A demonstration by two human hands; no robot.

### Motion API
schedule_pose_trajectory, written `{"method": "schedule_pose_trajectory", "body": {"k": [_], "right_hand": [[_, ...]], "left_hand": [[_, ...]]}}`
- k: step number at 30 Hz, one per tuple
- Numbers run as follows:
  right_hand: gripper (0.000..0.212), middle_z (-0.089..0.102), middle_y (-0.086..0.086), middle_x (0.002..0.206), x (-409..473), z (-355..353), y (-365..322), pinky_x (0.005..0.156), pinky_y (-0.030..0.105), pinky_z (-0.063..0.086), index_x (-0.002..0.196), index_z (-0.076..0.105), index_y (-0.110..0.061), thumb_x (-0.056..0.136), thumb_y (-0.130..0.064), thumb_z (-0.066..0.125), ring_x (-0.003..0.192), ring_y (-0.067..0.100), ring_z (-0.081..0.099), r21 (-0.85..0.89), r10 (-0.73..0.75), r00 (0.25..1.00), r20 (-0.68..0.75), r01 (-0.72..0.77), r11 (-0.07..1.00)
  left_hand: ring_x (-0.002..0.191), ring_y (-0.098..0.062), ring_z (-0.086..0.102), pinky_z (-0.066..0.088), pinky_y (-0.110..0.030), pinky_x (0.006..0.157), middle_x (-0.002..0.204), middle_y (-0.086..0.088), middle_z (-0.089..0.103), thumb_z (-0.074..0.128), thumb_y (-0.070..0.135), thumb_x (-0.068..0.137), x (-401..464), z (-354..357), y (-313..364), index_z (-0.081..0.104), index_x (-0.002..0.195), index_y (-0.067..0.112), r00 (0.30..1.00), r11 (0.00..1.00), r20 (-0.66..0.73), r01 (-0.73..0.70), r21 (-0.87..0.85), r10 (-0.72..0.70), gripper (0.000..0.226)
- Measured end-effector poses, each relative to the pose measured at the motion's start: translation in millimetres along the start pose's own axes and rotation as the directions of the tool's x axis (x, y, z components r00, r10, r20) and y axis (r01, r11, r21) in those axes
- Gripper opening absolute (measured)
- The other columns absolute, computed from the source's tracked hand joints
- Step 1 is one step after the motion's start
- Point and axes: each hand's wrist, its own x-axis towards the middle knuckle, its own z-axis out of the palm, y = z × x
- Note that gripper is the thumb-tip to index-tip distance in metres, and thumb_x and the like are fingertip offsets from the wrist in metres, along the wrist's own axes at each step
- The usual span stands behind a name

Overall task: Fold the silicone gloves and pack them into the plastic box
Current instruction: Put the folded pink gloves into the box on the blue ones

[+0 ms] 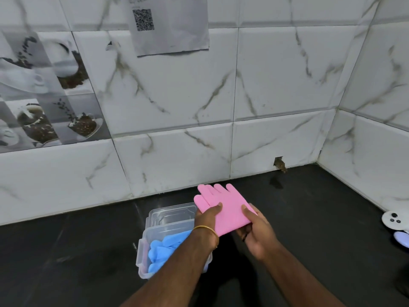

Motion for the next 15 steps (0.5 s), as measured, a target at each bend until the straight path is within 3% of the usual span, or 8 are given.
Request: {"method": "schedule_pose_trajectory", "body": {"k": [5,9,10,12,14,15], "right_hand": [[0.045,0.076,0.018,0.099,-35.9,53.4,32.7,0.060,0.040,0.060,0.113,0.063,-0.003,0.081,-0.033,0.073,0.080,0.030,0.076,0.040,0.179,0.982,0.063,-0.182,0.982],[0.037,0.074,0.021,0.103,-34.1,66.5,28.4,0.077,0.049,0.057,0.126,0.055,-0.001,0.092,-0.015,0.060,0.096,0.035,0.071,0.099,0.061,0.993,0.100,-0.071,0.993],[0.036,0.072,0.023,0.109,-35.4,70.9,24.4,0.083,0.052,0.055,0.129,0.054,-0.001,0.095,-0.011,0.055,0.103,0.038,0.068,0.098,0.015,0.989,0.146,-0.030,0.995],[0.039,0.066,0.027,0.122,-37.2,81.0,17.9,0.090,0.058,0.053,0.133,0.052,-0.001,0.095,-0.009,0.049,0.112,0.042,0.063,0.054,-0.026,0.963,0.268,0.012,0.998],[0.040,0.067,0.026,0.120,-38.7,97.3,12.0,0.081,0.057,0.056,0.132,0.052,0.000,0.094,-0.010,0.054,0.107,0.042,0.066,0.020,0.001,0.961,0.277,-0.006,1.000],[0.041,0.068,0.026,0.117,-40.6,107.5,10.6,0.074,0.054,0.059,0.131,0.052,0.001,0.092,-0.010,0.058,0.102,0.041,0.069,0.007,0.027,0.966,0.258,-0.030,1.000]], "left_hand": [[0.099,-0.038,0.065,0.054,-0.059,0.085,0.112,-0.016,0.067,0.077,0.006,0.074,-16.0,-26.4,23.1,0.057,0.120,0.017,0.999,0.993,-0.004,-0.049,-0.107,0.049,0.051],[0.100,-0.038,0.066,0.054,-0.059,0.086,0.113,-0.017,0.068,0.076,0.002,0.075,-27.9,-23.2,26.1,0.059,0.122,0.016,0.998,0.987,0.018,-0.056,-0.151,0.060,0.052],[0.101,-0.036,0.067,0.054,-0.056,0.087,0.112,-0.017,0.070,0.078,0.007,0.076,-30.4,-25.6,28.6,0.059,0.123,0.016,0.996,0.981,0.045,-0.073,-0.182,0.083,0.052],[0.103,-0.030,0.068,0.056,-0.047,0.087,0.111,-0.013,0.072,0.075,0.038,0.077,-37.3,-37.6,36.3,0.061,0.123,0.017,0.984,0.960,0.126,-0.086,-0.267,0.123,0.052],[0.090,-0.024,0.071,0.057,-0.036,0.074,0.103,-0.009,0.075,0.056,0.073,0.075,-34.9,-57.0,41.4,0.067,0.115,0.016,0.987,0.917,0.145,-0.005,-0.398,0.068,0.070],[0.081,-0.024,0.069,0.054,-0.032,0.068,0.096,-0.010,0.075,0.044,0.080,0.076,-33.7,-65.9,41.1,0.067,0.110,0.014,0.991,0.887,0.134,0.041,-0.459,0.023,0.077]]}}
